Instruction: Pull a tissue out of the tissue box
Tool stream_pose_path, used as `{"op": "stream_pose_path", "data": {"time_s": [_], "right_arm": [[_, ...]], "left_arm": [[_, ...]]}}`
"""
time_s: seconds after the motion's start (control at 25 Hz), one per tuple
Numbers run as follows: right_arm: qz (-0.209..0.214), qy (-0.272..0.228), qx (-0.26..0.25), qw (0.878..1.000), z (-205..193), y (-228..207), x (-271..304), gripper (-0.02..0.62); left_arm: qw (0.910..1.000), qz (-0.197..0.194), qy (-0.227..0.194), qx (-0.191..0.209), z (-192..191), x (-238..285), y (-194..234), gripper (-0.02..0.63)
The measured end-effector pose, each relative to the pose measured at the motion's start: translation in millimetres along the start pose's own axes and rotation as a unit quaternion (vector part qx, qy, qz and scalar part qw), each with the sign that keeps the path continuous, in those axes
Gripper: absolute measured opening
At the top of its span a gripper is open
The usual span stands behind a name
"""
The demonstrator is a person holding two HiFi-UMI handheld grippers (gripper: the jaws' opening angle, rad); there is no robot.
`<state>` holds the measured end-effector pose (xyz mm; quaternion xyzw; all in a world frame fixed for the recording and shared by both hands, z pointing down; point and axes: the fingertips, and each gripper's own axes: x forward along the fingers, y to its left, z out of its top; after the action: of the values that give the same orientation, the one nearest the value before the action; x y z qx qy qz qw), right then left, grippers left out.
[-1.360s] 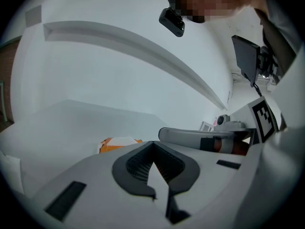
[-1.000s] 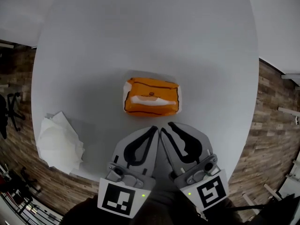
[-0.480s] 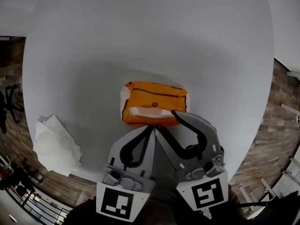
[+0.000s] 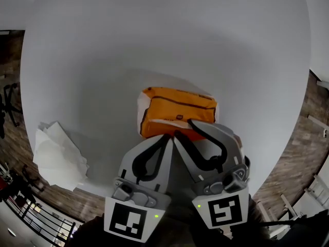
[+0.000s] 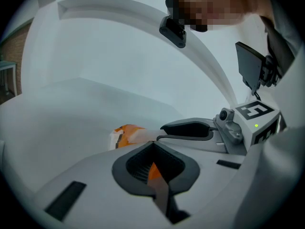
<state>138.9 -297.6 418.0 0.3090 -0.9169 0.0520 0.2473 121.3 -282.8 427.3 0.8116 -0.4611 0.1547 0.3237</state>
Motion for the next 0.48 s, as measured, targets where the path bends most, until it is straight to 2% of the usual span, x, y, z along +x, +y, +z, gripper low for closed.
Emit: {"op": "stream_pose_path", "data": {"time_s": [0.08, 0.16, 0.48], "right_arm": [[-0.007, 0.008, -0.01, 1.0, -1.4, -1.5, 0.1, 0.088], [-0.014, 0.015, -0.016, 1.0, -2.4, -3.9, 0.3, 0.018], [-0.023, -0.019, -0.027, 0.999, 22.4, 1.4, -16.6, 0.005]], "left_arm": [[1.0, -0.001, 0.001, -0.002, -0.2, 0.3, -0.4, 0.0], [1.0, -0.003, 0.001, -0.002, 0.3, 1.1, -0.9, 0.0], [1.0, -0.002, 0.005, -0.004, -5.3, 8.0, -3.9, 0.0]]}}
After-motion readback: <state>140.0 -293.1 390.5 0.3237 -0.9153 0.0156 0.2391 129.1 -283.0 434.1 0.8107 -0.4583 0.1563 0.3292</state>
